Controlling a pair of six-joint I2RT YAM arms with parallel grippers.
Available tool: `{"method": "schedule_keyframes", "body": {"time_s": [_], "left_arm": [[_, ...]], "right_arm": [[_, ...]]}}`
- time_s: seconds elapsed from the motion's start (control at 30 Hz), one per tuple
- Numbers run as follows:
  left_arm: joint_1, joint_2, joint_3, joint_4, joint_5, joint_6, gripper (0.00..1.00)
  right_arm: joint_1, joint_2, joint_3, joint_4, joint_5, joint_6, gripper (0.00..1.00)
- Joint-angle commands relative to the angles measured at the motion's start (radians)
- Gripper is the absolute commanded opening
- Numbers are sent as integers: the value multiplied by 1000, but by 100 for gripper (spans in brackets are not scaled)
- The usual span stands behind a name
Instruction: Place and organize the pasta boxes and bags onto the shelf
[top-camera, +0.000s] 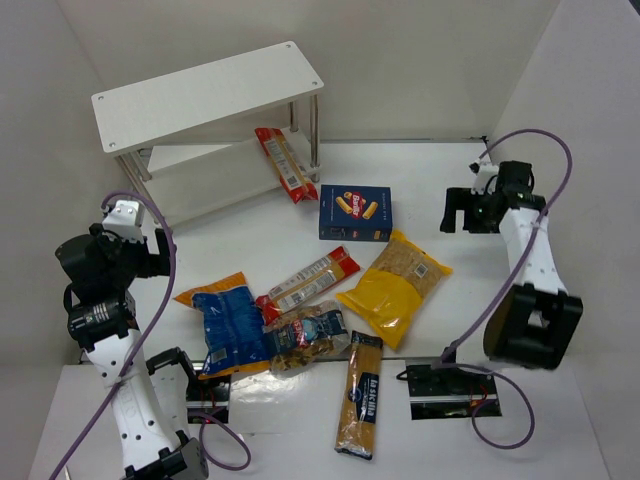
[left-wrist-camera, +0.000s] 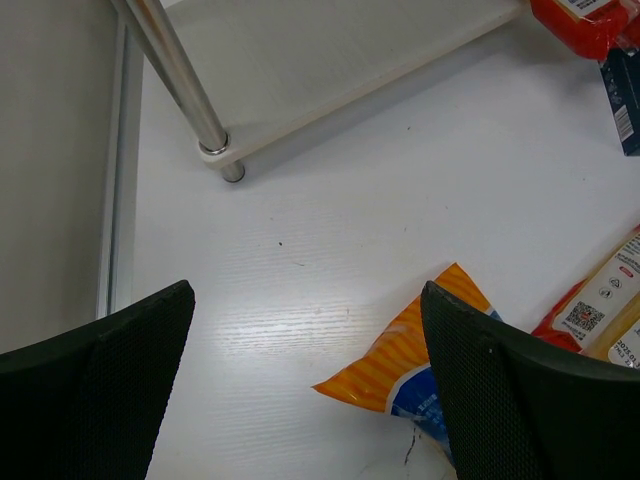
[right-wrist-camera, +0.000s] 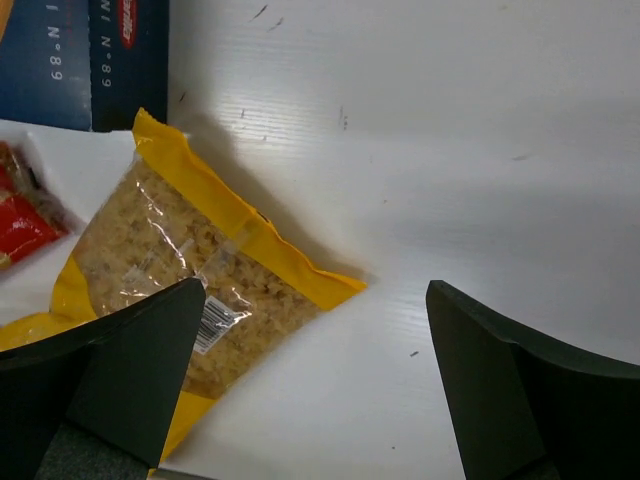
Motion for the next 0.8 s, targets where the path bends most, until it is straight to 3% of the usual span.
{"method": "schedule_keyframes", "body": {"time_s": [0.0, 0.23, 0.4, 0.77], "left_arm": [[7, -1, -4, 13, 35, 23, 99], [7, 10, -4, 13, 35, 33, 99], [7, 10, -4, 13, 35, 33, 99], [-15, 19, -4, 13, 35, 33, 99]], "right_arm": [[-7, 140, 149, -188, -135, -115, 100], [29, 294, 160, -210, -104, -254, 100], [75, 402, 149, -296, -206, -450, 100], [249, 567, 149, -400, -312, -670, 100]]}}
